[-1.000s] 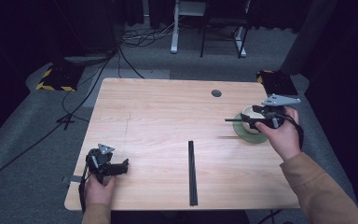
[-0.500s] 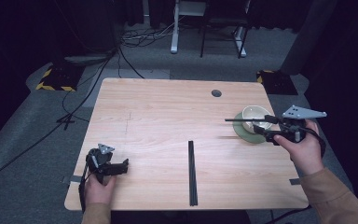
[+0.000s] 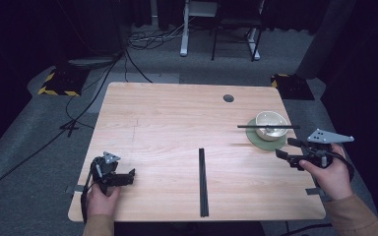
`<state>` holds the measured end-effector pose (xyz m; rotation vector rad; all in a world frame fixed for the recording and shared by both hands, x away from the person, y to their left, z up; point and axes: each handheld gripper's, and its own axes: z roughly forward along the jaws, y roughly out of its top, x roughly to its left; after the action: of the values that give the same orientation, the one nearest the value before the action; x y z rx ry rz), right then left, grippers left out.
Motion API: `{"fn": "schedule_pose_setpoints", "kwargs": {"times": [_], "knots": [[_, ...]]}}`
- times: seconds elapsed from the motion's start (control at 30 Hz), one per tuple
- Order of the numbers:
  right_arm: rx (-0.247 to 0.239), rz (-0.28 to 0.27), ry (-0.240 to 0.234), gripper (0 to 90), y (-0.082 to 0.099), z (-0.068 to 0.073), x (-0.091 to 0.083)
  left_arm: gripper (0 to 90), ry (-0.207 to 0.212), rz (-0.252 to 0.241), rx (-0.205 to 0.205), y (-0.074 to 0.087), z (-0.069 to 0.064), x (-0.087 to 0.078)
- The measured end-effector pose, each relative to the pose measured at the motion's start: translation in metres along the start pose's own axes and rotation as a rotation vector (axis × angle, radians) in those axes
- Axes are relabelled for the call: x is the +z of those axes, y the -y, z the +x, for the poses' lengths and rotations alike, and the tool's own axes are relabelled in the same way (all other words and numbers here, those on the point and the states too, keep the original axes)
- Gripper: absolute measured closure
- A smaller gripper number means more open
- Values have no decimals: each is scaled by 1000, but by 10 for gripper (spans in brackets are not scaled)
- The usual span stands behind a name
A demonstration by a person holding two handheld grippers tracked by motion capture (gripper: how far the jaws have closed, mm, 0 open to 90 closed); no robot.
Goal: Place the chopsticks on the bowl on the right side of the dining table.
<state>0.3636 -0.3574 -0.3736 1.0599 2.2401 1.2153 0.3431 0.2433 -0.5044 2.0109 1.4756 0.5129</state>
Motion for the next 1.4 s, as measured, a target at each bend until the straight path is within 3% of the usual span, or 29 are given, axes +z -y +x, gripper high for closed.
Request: {"fn": "schedule_pose_setpoints", "kwargs": {"times": [0.2, 0.33, 0.43, 0.7, 0.8, 1.07, 1.1, 1.13, 1.23, 1.27, 1.4], "knots": [[-6, 42, 40, 287, 28, -1, 5, 4, 12, 0, 12, 0, 0, 0], [34, 60, 43, 283, 52, -7, 12, 4, 11, -1, 13, 0, 0, 0], [29, 72, 57, 282, 65, -9, 16, 3, 8, 0, 11, 0, -1, 0], [77, 54, 47, 284, 97, -12, 25, 2, 11, 1, 7, 0, -1, 0], [63, 31, 70, 298, 106, -12, 30, 2, 9, 0, 13, 0, -1, 0], [62, 56, 74, 296, 120, -7, 49, 3, 9, 2, 12, 0, -1, 0], [60, 95, 63, 278, 120, -8, 51, 3, 7, 4, 14, 0, -1, 0], [60, 95, 63, 278, 120, -8, 51, 3, 7, 4, 14, 0, -1, 0], [33, 135, 87, 210, 118, -7, 56, 3, 4, 3, 16, 0, -1, 0], [41, 146, 99, 143, 116, -8, 60, 3, 8, 4, 15, 0, -1, 0], [41, 158, 106, 120, 114, -9, 64, 2, 6, 3, 15, -1, -1, 0]]}}
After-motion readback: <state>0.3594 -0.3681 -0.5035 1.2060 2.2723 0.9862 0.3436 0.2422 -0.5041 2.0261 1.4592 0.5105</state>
